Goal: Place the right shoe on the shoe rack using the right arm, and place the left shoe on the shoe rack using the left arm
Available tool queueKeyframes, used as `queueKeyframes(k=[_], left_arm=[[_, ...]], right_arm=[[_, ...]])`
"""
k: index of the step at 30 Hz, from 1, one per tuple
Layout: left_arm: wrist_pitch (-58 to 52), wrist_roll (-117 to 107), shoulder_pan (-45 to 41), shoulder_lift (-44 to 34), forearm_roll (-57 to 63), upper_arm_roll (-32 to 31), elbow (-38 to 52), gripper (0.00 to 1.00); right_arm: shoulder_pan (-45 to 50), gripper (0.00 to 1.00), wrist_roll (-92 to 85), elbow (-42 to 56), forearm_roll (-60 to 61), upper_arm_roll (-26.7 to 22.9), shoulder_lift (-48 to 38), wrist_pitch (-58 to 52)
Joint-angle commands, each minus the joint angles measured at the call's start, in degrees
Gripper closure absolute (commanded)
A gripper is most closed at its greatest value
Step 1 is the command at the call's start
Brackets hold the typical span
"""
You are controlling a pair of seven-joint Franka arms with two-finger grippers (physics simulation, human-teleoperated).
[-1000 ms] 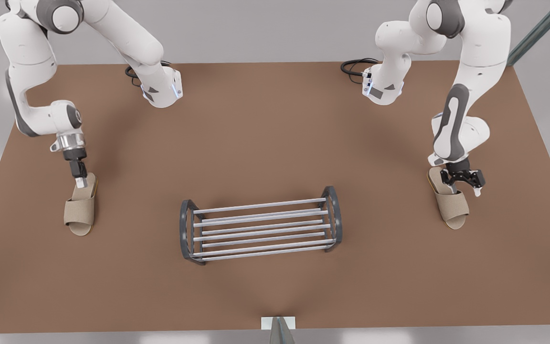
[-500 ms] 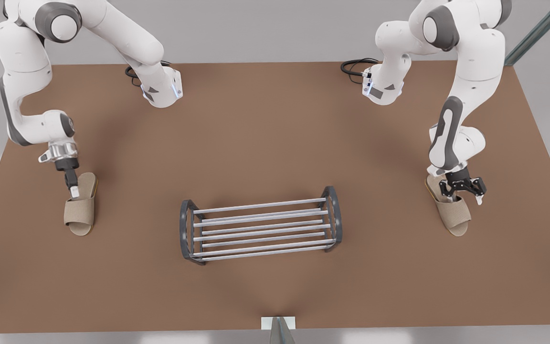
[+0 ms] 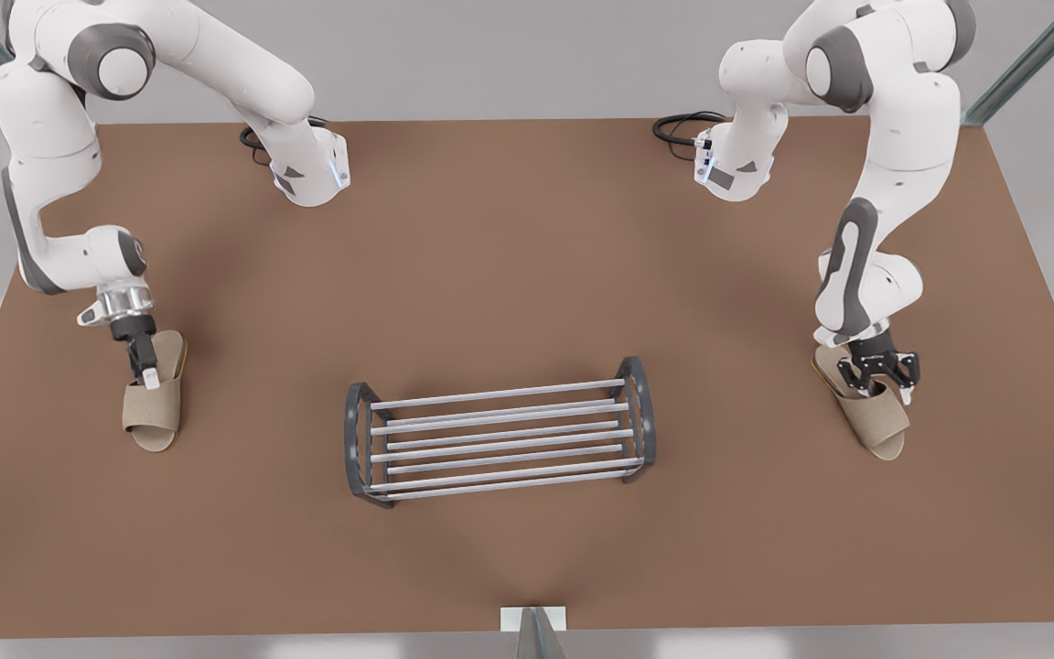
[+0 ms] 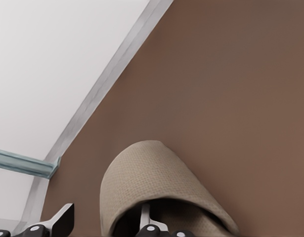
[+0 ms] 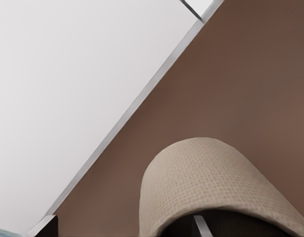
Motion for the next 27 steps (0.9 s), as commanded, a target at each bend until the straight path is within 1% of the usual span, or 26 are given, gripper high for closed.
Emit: queueKeyframes(k=[1, 2, 4, 5, 6, 7, 8, 9, 11, 12, 13, 14, 15, 16, 18, 20, 21, 22, 23, 25, 26, 27], left_arm=[[-0.11, -4.28, 0.01, 0.48, 5.47, -0.02, 0.64, 0.27], [-0.03, -4.28, 0.01, 0.65, 5.47, -0.11, 0.82, 0.27], [-0.03, -4.37, 0.01, 0.74, 5.38, -0.11, 0.99, 0.36], [-0.03, -4.37, 0.01, 0.83, 5.38, -0.11, 1.17, 0.42], [-0.03, -4.37, 0.01, 0.83, 5.38, -0.11, 1.25, 0.45], [-0.03, -4.37, 0.01, 1.18, 5.38, -0.11, 1.34, 0.45], [-0.03, -4.37, 0.1, 1.44, 5.38, -0.11, 1.61, 0.45], [-0.03, -4.37, 0.1, 1.62, 5.38, -0.11, 1.69, 0.48], [-0.03, -4.37, 0.09, 1.62, 5.38, -0.11, 1.69, 0.52], [-0.03, -4.37, 0.01, 1.62, 5.38, -0.11, 1.69, 0.52], [-0.03, -4.37, 0.01, 1.62, 5.38, -0.11, 1.69, 0.52], [-0.03, -4.37, 0.01, 1.88, 5.38, -0.11, 1.78, 0.53], [-0.03, -4.37, 0.09, 2.06, 5.38, -0.11, 2.13, 0.54], [0.5, -4.19, -0.08, 1.71, 5.3, -0.11, 2.66, 0.58], [0.94, -3.67, -0.08, 1.45, 5.21, -0.72, 3.8, 0.59], [1.12, -2.09, -0.08, 1.01, 5.21, -0.81, 4.77, 0.61], [2.34, -1.12, -0.17, 0.83, 5.21, -0.81, 6.26, 0.61], [3.66, -1.03, -0.17, 0.39, 5.29, -0.9, 7.23, 0.63], [3.93, -0.77, -0.17, 0.39, 5.3, -1.25, 8.02, 0.67], [4.28, 1.17, -0.17, -0.05, 5.21, -1.51, 9.25, 0.71], [7.09, 1.69, -0.26, -1.01, 5.21, -2.04, 10.66, 0.74], [8.32, 2.31, -0.34, -1.89, 5.12, -2.3, 11.62, 0.76]], right_arm=[[0.32, 0.0, -3.04, 0.2, 0.23, -0.01, 0.37, -0.26], [0.41, 0.0, -3.04, 0.47, 0.23, -0.01, 0.54, -0.34], [0.41, 0.01, -3.13, 0.73, 0.23, 0.08, 0.98, -0.34], [0.41, 0.08, -3.13, 0.82, 0.23, -0.01, 1.07, -0.34], [0.41, 0.1, -3.13, 0.99, 0.14, -0.01, 1.07, -0.34], [0.41, 0.17, -3.13, 1.08, 0.06, -0.01, 1.07, -0.17], [0.41, 0.26, -3.13, 1.17, 0.06, -0.01, 0.98, -0.17], [0.41, 0.31, -3.13, 1.17, 0.06, 0.08, 0.98, -0.17], [0.41, 0.32, -3.39, 1.17, 0.23, 0.08, 0.98, -0.34], [0.41, 0.4, -3.39, 1.08, 0.32, 0.08, 0.98, -0.43], [0.41, 0.43, -3.39, 1.17, 0.32, 0.08, 0.98, -0.52], [0.41, 0.52, -3.48, 1.08, 0.32, -0.01, 0.98, -0.52], [0.41, 0.52, -3.48, 1.08, 0.41, 0.08, 0.98, -0.52], [0.41, 0.51, -3.48, 1.08, 0.41, 0.08, 1.07, -0.52], [0.41, 0.51, -3.48, 1.17, 0.49, 0.08, 1.07, -0.52], [0.41, 0.64, -3.57, 1.08, 0.67, 0.08, 1.33, -0.52], [0.5, 0.67, -3.74, 1.08, 0.76, 0.08, 1.33, -0.52], [0.41, 0.75, -4.62, 1.08, 0.85, 0.08, 1.33, -0.52], [0.5, 0.75, -4.71, 1.08, 0.85, 0.08, 1.33, -0.52], [1.29, 0.77, -5.06, 1.08, 1.81, 0.08, 0.72, 0.01], [1.99, 0.78, -4.97, 1.08, 1.9, 0.17, -0.33, 0.36], [2.08, 0.79, -4.8, 0.99, 1.99, 0.26, -1.48, 0.62]])
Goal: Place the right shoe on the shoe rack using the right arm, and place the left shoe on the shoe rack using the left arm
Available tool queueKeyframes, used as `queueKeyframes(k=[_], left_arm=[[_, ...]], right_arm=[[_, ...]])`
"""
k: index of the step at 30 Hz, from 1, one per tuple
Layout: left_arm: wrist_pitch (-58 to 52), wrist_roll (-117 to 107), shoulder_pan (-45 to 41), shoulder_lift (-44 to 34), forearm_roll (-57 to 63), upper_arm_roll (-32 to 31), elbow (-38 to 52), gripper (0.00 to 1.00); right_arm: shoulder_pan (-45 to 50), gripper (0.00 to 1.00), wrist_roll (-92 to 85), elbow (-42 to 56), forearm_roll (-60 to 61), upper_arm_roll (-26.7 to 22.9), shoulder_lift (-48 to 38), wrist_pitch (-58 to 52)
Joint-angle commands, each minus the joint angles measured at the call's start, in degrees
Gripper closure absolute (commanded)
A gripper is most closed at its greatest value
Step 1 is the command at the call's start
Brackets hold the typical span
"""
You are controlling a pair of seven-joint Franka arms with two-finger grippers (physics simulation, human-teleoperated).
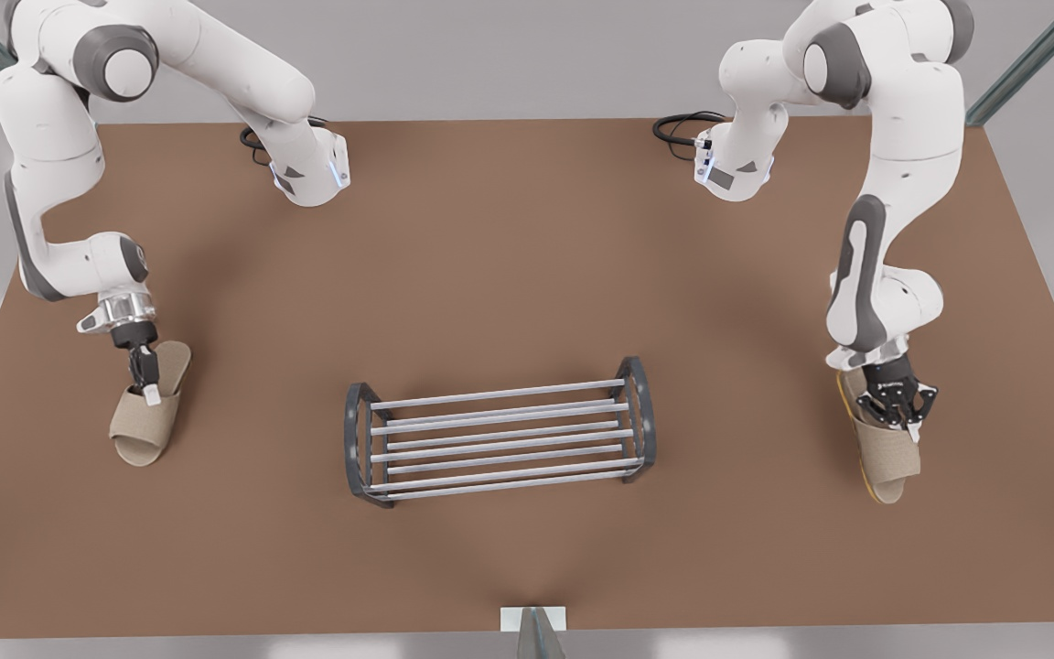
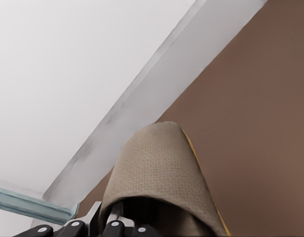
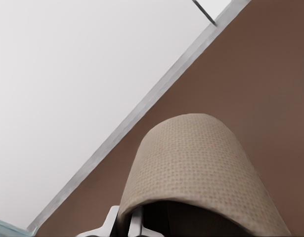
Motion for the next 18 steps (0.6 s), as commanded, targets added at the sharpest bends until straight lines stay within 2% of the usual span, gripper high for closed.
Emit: queueKeyframes(k=[1, 5, 6, 7, 9, 12, 14, 18], left_arm=[[4.84, 4.92, -0.05, -1.12, 5.03, -0.33, 1.67, 0.77], [20.57, 12.22, -0.75, -5.25, 4.42, -1.12, 12.75, 0.79], [23.82, 12.22, -0.75, -7.0, 3.98, -2.87, 13.8, 0.79], [31.47, 12.13, -0.84, -7.71, 3.1, -5.25, 18.37, 0.79], [40.88, 11.87, -3.82, -7.27, 2.48, -5.6, 24.26, 0.79], [42.46, 11.25, -6.02, -6.22, 0.11, -5.6, 25.32, 0.79], [45.1, 11.25, -7.34, -4.54, -1.03, -5.51, 29.62, 0.79], [45.1, 11.25, -8.22, -5.07, -1.03, -5.42, 29.62, 0.79]], right_arm=[[0.86, 0.79, -1.7, -0.09, 0.79, 0.11, -1.26, 1.2], [2.44, 0.79, -1.18, -1.67, 1.4, 0.73, -5.83, 2.25], [2.7, 0.79, -0.47, -2.38, 1.4, 0.99, -7.32, 2.17], [3.4, 0.79, 0.84, -3.26, 1.49, 1.52, -8.9, 2.17], [3.93, 0.79, 3.3, -4.22, 1.49, 2.75, -11.19, 1.81], [5.07, 0.79, 11.12, -5.02, 1.4, 4.42, -16.73, 2.08], [5.25, 0.79, 18.07, -5.9, 1.4, 5.91, -20.07, 1.9], [5.25, 0.79, 33.09, -2.21, 1.4, 15.4, -24.02, 7.61]])
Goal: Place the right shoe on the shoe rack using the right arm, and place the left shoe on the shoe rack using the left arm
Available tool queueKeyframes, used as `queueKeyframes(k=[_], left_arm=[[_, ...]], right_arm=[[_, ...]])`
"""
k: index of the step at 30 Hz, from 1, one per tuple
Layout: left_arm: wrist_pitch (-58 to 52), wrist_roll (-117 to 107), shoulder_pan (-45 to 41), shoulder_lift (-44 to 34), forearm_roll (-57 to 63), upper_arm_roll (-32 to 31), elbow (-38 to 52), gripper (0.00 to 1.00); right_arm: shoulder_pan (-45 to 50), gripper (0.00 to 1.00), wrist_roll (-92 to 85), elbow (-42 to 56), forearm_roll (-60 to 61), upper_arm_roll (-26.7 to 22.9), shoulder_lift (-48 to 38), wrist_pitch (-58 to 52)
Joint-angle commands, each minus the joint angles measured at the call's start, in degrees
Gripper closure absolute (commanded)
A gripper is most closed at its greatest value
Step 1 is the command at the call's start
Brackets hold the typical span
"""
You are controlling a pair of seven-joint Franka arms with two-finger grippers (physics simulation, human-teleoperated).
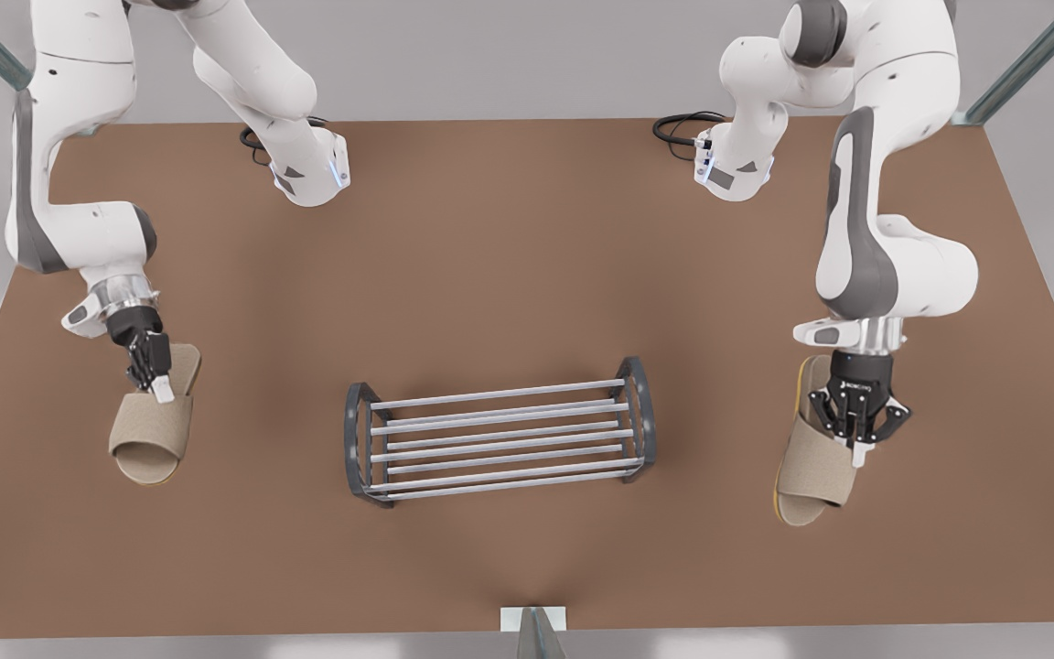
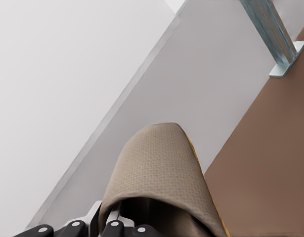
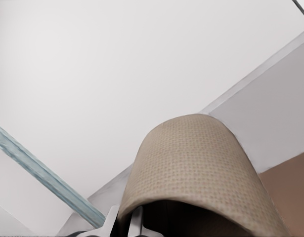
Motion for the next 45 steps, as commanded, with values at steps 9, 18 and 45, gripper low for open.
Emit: queueKeyframes(k=[9, 18, 45], left_arm=[[5.76, -2.63, -4.2, -5.19, -0.42, -0.37, -1.63, 0.79], [5.76, -5.0, -7.11, -5.46, -0.42, -0.37, -2.43, 0.79], [5.67, -6.76, -9.48, -5.81, -0.34, -0.19, -4.01, 0.79]], right_arm=[[4.68, 0.79, 40.81, 11.34, -0.24, 12.12, -4.48, 26.39], [11.62, 0.79, 46.09, 20.39, 6.52, 18.97, -1.76, 42.03], [41.95, 0.79, 45.56, 37.09, 7.23, 7.72, 23.47, 45.29]])
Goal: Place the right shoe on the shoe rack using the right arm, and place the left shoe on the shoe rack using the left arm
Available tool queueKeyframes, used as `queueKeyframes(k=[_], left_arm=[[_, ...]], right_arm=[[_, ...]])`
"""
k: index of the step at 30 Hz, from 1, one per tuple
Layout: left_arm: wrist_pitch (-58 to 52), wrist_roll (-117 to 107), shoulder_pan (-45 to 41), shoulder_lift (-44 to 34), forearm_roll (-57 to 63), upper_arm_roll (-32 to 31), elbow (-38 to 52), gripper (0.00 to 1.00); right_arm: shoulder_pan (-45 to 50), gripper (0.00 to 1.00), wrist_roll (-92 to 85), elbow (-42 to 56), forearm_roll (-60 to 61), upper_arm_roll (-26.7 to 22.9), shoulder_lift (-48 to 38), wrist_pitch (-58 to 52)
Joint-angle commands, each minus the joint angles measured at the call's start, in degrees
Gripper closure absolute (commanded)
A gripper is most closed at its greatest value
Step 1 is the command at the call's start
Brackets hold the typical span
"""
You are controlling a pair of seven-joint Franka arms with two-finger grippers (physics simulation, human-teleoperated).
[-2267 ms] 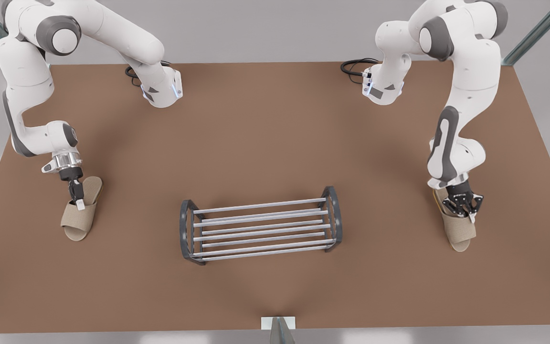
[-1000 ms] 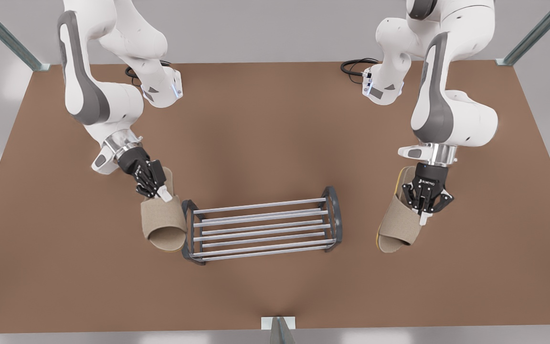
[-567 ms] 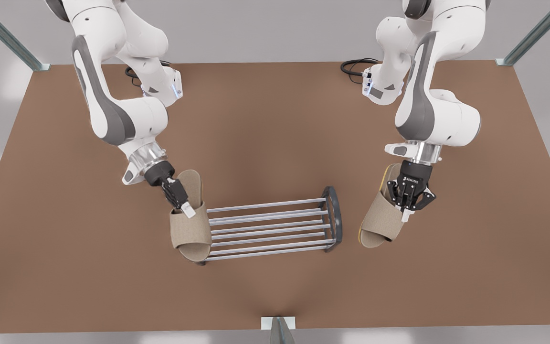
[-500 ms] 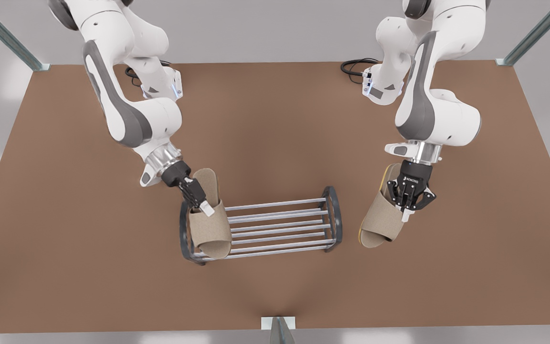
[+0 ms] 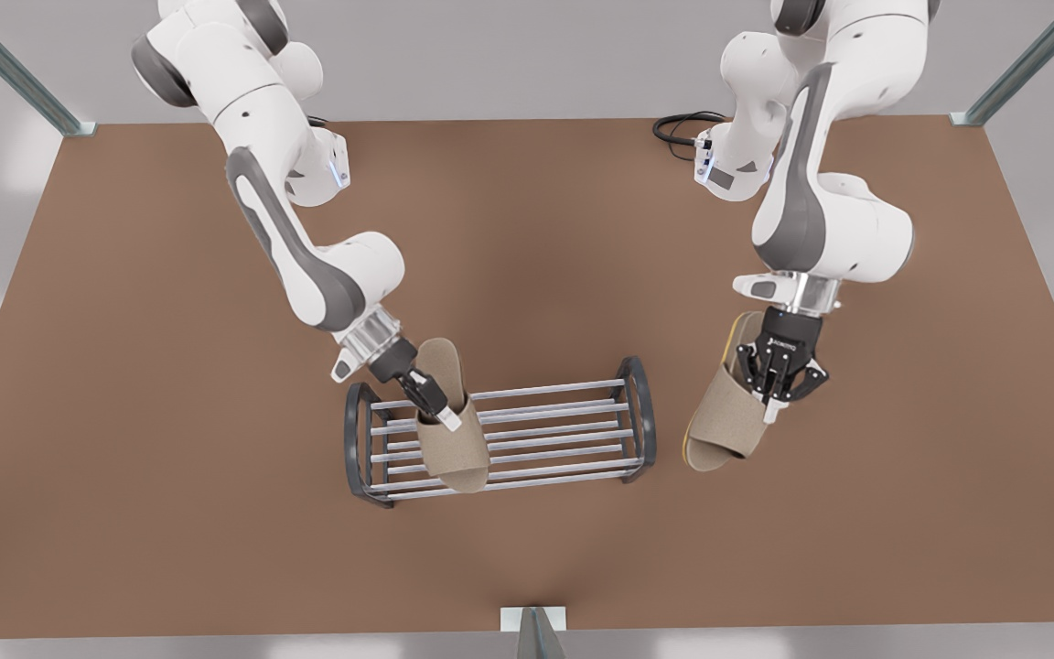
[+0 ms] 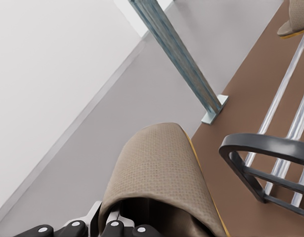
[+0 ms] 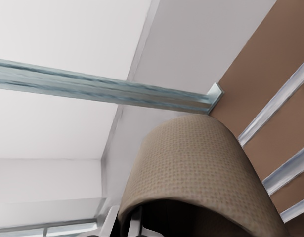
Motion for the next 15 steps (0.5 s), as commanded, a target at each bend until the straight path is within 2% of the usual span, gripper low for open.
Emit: queueKeyframes(k=[1, 5, 6, 7, 8, 10, 15], left_arm=[[0.01, -0.89, -0.54, -0.43, -0.03, -0.03, -0.08, 0.79], [0.1, -1.59, -4.14, -0.87, -0.03, -0.03, -0.43, 0.79], [0.1, -2.74, -7.3, -1.49, -0.03, -0.03, -0.43, 0.79], [0.01, -3.17, -8.88, -1.66, -0.03, -0.11, -0.43, 0.79], [0.1, -4.75, -9.94, -1.66, -0.03, -0.12, -0.61, 0.79], [0.1, -9.77, -12.49, -1.4, -0.03, -0.12, -0.87, 0.79], [0.01, -15.65, -16.18, 1.5, -0.29, -0.03, -0.08, 0.79]], right_arm=[[0.02, 0.79, 4.34, -0.11, -0.23, 0.01, 0.2, 0.2], [-0.34, 0.79, 2.23, -1.96, -0.05, -0.08, 0.11, -0.42], [-0.42, 0.79, 2.14, -2.13, 0.04, -0.08, -0.15, -0.42], [-0.42, 0.52, 2.14, -2.4, -0.05, -0.08, -0.15, -0.5], [-0.42, 0.37, 1.97, -2.4, -0.05, -0.08, -0.15, -0.51], [-0.6, 0.24, 1.97, -3.01, -0.05, -0.08, -0.06, -0.59], [-0.69, 0.24, 0.56, -3.01, 0.04, -0.17, 0.03, -0.59]])
